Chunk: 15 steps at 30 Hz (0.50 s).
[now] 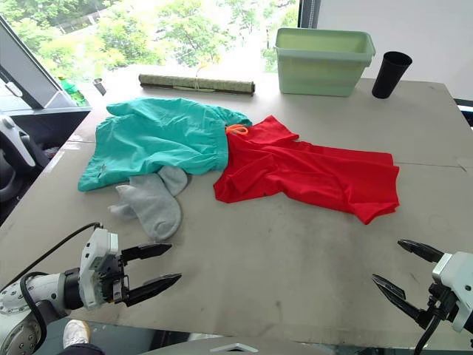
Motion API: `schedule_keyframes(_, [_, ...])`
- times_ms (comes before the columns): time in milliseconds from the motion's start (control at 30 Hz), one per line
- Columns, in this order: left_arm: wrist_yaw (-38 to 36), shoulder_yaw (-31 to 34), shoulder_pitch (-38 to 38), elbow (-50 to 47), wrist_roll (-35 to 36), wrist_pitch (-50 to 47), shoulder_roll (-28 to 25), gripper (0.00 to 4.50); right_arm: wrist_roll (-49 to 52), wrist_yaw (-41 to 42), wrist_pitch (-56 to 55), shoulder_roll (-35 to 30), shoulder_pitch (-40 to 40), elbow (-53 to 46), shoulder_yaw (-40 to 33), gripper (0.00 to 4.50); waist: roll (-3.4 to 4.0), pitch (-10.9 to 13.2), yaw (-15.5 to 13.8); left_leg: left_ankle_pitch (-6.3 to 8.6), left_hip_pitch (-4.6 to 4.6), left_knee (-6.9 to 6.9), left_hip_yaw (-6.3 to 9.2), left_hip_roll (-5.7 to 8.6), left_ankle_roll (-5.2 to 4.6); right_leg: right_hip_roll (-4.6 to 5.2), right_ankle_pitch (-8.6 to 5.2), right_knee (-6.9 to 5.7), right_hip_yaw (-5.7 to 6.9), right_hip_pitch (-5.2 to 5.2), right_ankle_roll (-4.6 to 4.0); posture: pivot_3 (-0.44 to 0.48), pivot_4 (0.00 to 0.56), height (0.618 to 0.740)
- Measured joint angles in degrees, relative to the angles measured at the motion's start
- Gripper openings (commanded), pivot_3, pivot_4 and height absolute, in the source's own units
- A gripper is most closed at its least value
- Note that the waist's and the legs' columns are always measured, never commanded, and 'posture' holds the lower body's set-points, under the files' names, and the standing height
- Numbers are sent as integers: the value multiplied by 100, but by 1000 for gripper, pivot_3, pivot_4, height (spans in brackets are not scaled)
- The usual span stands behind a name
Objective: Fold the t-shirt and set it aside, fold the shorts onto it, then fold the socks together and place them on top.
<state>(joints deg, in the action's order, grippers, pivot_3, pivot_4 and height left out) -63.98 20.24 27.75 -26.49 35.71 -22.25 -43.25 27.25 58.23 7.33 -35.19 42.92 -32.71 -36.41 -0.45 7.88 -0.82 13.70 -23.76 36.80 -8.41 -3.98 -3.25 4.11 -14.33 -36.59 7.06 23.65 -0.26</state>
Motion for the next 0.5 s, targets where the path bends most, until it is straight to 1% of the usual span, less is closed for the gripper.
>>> schedule_keyframes(33, [0, 0, 0, 0, 0, 0, 0, 4394, 0, 0, 0, 0, 0, 0, 0, 4500, 0, 0, 0, 0, 0, 0, 0, 0, 0, 0, 0, 0, 0, 0, 0, 0, 150, 740])
schedule_keyframes(100, [131, -89, -236, 93, -6, -7, 172, 4394, -104, -283, 20, 124, -186, -13, 132, 4500, -1, -3, 0, 0, 2, 4, 0, 0, 0, 0, 0, -4, 0, -2, 0, 0, 150, 740])
schedule_keyframes(200, [556, -502, -1037, 253, 15, -192, 544, 4394, -445, -953, 151, 368, -661, -264, 581, 4500, 2, 0, -5, 0, -3, 31, 6, 0, 0, 0, 1, -24, 0, -2, 1, 0, 150, 740])
schedule_keyframes(333, [1080, -742, -1787, 299, -27, -559, 559, 4394, -783, -1490, 355, 351, -1076, -742, 959, 4500, -11, -10, 1, -1, -2, 31, 7, 0, -1, -7, 2, -25, 0, -7, 1, 0, 150, 740])
schedule_keyframes(433, [1762, -999, -2787, 451, -90, -1119, 673, 4394, -1036, -1661, 779, -9, -1426, -1017, 1401, 4500, -17, -8, -9, -10, -4, 38, 8, 2, -16, -12, 3, -27, 0, -10, 3, 0, 150, 740])
schedule_keyframes(500, [2201, -1240, -3548, 593, -162, -1544, 820, 4394, -1056, -1722, 908, -75, -1646, -1172, 1578, 4500, -25, -11, -25, -17, -4, 42, 9, 5, -26, -16, 14, -29, 0, -15, 20, 0, 150, 740])
